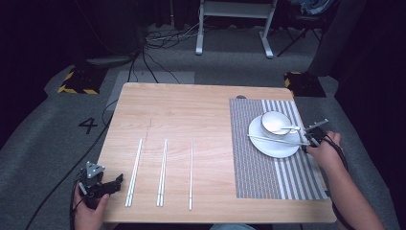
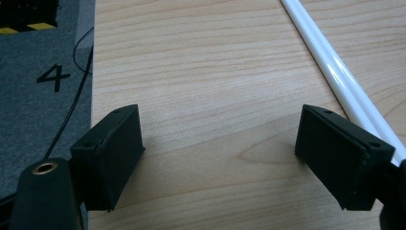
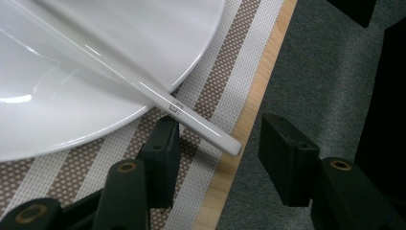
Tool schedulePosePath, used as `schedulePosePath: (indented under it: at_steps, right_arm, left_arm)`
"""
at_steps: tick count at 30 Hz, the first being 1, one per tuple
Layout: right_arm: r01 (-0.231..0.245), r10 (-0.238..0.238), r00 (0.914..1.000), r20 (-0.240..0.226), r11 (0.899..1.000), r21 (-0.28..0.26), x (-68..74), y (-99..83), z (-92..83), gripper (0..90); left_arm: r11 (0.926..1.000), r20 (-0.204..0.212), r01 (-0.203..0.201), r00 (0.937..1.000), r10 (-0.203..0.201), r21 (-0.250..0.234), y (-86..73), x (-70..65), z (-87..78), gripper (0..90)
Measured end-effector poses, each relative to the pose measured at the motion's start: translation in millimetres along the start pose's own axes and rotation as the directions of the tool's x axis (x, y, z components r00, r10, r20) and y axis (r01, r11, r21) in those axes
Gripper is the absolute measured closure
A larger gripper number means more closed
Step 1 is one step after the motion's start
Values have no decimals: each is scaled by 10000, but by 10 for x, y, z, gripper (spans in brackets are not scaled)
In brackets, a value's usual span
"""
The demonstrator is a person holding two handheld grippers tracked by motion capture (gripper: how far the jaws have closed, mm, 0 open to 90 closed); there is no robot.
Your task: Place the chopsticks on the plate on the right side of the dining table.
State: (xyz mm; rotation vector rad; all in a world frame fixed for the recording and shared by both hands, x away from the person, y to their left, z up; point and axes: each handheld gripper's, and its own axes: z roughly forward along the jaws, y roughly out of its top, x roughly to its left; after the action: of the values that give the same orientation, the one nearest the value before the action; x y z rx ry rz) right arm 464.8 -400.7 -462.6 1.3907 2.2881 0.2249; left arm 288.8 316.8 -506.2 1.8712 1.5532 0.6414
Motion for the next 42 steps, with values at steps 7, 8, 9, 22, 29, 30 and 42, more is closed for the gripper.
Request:
schedulePosePath:
  at_steps: [7, 8, 9, 22, 29, 30, 42]
  right_arm:
    - [-107, 109, 9997, 202, 9999, -131, 2, 39, 40, 507]
    - [-95, 99, 9997, 211, 9998, -198, 2, 42, 41, 505]
    - [-99, 105, 9997, 230, 9996, -256, 6, 47, 40, 504]
    - [-172, 187, 9996, 221, 9976, -670, -81, -8, -66, 441]
    - [-305, 300, 9995, -77, 9963, -801, -192, -85, -184, 436]
    - [-457, 458, 9989, -8, 9952, -861, -218, -101, -192, 437]
    - [-2040, 2067, 9772, 476, 9773, -568, -437, -164, 8, 436]
  left_arm:
    - [10000, 4, -1, 10000, 1, 3, 0, 0, 0, 164]
    - [10000, 4, -3, 10000, 3, 4, 0, 1, 0, 164]
    - [10000, 5, -1, 10000, 1, 2, 0, 0, 0, 164]
    - [10000, 4, 0, 10000, 0, 3, 0, 0, 0, 164]
    - [10000, 3, -1, 10000, 1, 1, 0, 0, 0, 164]
    - [10000, 2, 3, 10000, -3, -1, 0, 0, 0, 164]
    - [10000, 1, 0, 10000, 0, 0, 0, 0, 0, 164]
